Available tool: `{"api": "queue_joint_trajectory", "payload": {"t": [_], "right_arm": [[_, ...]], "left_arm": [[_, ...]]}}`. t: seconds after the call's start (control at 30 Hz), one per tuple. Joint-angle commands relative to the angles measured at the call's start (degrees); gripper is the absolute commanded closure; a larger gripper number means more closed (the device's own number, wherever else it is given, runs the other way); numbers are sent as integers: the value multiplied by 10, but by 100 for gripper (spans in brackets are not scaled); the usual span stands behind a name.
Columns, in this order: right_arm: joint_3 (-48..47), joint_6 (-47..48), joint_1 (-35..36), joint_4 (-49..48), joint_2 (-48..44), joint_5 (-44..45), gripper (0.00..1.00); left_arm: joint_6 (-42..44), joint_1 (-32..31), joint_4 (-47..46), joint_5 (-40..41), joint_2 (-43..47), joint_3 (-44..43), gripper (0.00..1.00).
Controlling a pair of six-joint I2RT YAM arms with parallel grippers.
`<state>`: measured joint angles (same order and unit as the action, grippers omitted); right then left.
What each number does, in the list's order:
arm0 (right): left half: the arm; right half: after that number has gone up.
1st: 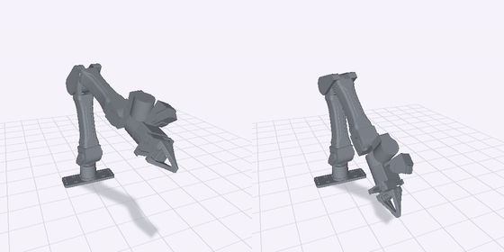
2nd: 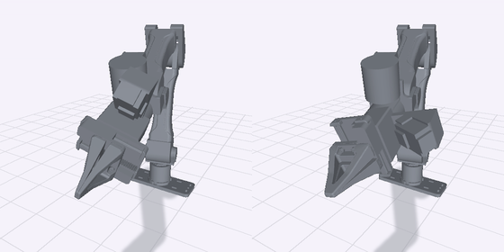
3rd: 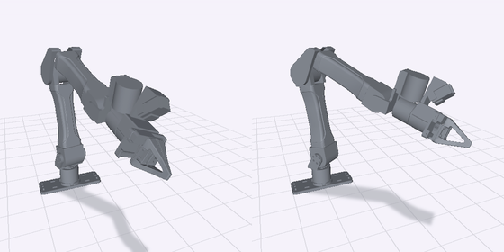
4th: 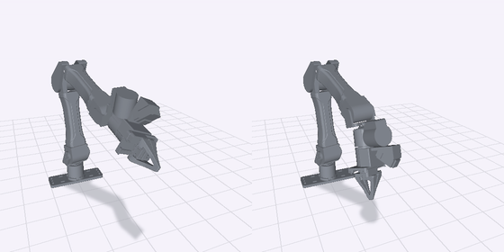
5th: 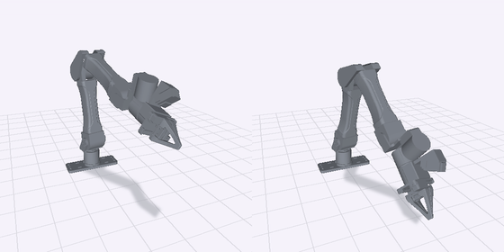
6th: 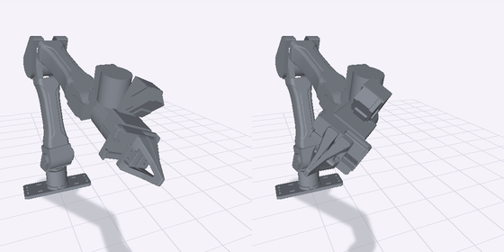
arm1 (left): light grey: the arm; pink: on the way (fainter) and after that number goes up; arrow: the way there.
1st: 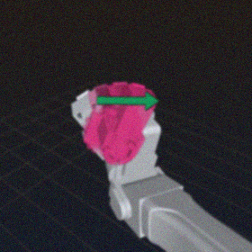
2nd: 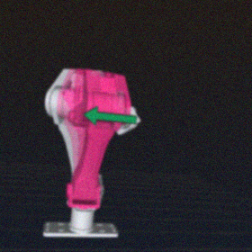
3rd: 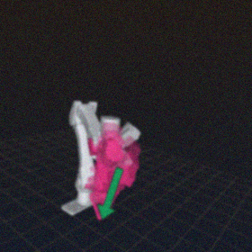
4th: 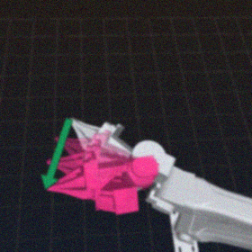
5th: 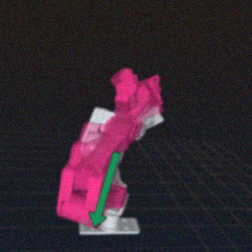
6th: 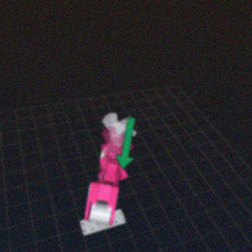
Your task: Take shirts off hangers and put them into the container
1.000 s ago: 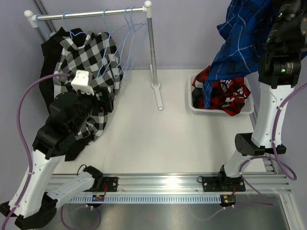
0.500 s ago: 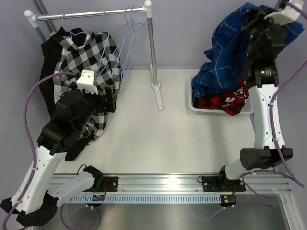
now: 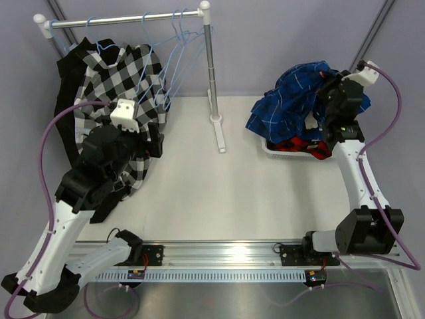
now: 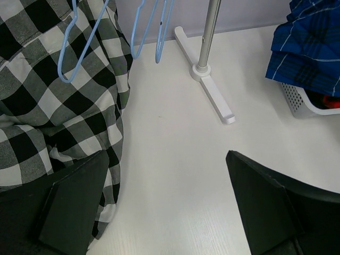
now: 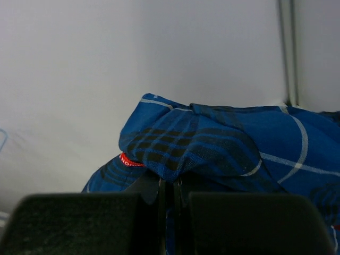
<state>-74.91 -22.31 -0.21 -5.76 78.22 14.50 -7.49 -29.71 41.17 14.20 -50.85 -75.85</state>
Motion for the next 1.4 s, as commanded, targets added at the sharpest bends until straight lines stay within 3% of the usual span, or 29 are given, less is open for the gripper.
{"api": "queue_joint_trajectory", "payload": {"t": [0.0, 0.23, 0.43, 0.5, 0.63, 0.7, 0.93, 1.07, 1.37], "right_arm": [[40, -49, -39, -30, -44, 47, 100], [120, -71, -120, -10, -101, 56, 100], [114, 13, -133, 7, -110, 6, 100], [85, 32, -133, 46, -88, -41, 100], [-3, 44, -132, 250, -2, -90, 100], [-18, 38, -131, 295, 41, -104, 100], [-29, 49, -111, 451, 167, -42, 100], [-40, 41, -105, 475, 246, 7, 100], [-110, 75, -87, 492, 325, -5, 100]], "left_arm": [[5, 1, -12, -12, 15, 6, 1], [5, 1, -13, -15, 13, 9, 1], [3, 1, -13, -17, 7, 13, 1], [4, 1, -12, -16, 6, 13, 1], [4, 1, -13, -17, 2, 11, 1], [3, 1, -13, -18, 0, 11, 1], [4, 1, -13, -26, -7, 8, 1], [5, 1, -13, -29, -12, 4, 1], [7, 1, -12, -29, -7, 4, 1]]}}
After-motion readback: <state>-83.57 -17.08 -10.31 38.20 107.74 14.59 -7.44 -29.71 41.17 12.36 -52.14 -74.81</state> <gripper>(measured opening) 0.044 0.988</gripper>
